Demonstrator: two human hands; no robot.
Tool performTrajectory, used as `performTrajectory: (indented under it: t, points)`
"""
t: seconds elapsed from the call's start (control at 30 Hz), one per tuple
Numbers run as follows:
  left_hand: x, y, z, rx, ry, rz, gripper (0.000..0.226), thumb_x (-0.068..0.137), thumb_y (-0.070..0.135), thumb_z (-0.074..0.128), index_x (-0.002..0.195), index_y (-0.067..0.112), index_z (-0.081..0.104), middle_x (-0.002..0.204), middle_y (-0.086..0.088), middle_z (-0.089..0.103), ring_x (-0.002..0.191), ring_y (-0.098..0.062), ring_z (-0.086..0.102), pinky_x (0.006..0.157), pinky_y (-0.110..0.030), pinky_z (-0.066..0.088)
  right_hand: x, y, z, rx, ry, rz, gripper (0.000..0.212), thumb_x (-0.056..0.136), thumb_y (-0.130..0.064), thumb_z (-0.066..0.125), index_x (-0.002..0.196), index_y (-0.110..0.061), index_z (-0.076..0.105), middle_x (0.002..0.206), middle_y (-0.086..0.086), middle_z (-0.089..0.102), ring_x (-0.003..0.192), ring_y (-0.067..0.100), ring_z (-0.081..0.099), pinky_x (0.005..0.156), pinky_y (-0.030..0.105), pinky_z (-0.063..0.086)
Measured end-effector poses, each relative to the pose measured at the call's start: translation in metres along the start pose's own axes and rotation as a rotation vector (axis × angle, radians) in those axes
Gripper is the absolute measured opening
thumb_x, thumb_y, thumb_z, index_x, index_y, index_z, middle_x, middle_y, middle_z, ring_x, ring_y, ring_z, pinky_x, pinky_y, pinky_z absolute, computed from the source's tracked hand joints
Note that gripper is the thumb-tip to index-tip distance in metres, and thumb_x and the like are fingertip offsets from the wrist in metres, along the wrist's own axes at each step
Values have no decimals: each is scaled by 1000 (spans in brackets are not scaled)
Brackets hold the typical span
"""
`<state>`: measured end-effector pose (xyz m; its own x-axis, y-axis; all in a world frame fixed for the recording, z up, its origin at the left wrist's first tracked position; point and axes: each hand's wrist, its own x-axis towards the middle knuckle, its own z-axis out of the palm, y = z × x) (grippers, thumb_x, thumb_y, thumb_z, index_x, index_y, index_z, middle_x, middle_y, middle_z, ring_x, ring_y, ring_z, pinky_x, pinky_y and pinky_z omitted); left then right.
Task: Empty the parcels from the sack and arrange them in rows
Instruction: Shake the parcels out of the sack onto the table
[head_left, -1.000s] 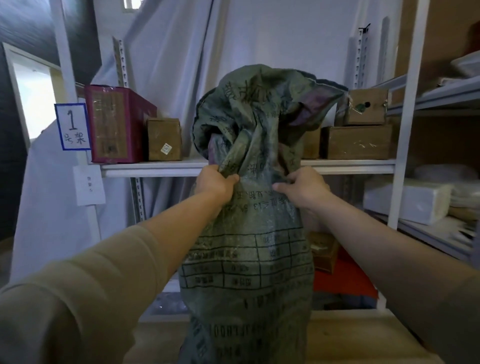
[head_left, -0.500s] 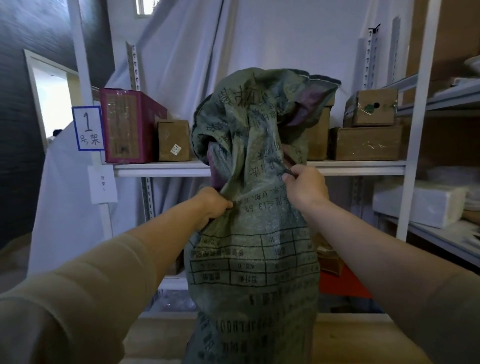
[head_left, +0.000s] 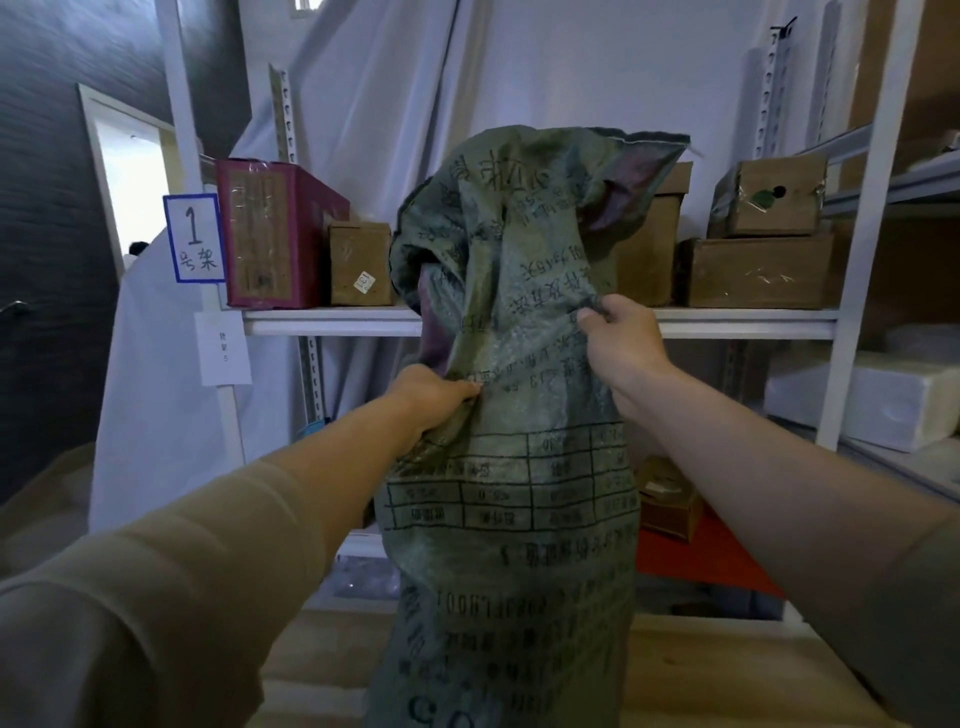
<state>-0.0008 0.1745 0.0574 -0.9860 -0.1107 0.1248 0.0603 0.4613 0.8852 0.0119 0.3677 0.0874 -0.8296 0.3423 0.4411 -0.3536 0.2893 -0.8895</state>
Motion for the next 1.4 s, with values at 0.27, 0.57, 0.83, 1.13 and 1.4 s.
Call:
performTrajectory:
  t: [0.27,0.57,0.83,1.13,1.4]
  points:
    - [-4,-9,15,216,49,36,24,86,21,76,102,9,62,92,-8,65,94,-29,62,93,-39,53,-17,24,6,-235,-124,55,45,81,-38,79,119,-20,63,112,-1,68,106,27,63,97,46,52]
    - [-14,-9,13,94,94,-47,103,44,71,80,130,22,53,135,-5,54,123,-31,53,106,-42,44,-16,23,-11,-434,-51,-84,26,101,-29,51,118,-18,67,115,6,69,103,32,63,90,43,52]
    - [1,-20,12,-77,95,-139,65,82,36,78,127,-3,50,94,-10,55,82,-25,57,76,-34,47,-12,34,-8,-639,53,-181,27,105,-28,40,121,-10,55,121,12,56,106,37,58,93,54,47]
    - [49,-43,1,164,338,-22,25,95,21,61,88,-2,58,98,-21,64,86,-34,59,70,-38,47,15,38,2,-538,99,62,36,93,-45,62,88,-9,60,126,17,55,112,40,55,88,46,54]
    - [82,-29,-8,-40,406,96,34,99,28,52,113,2,70,117,-21,67,110,-38,62,94,-39,50,25,28,21,-427,238,-25,25,104,-25,45,109,-10,63,106,12,64,100,33,59,81,32,43]
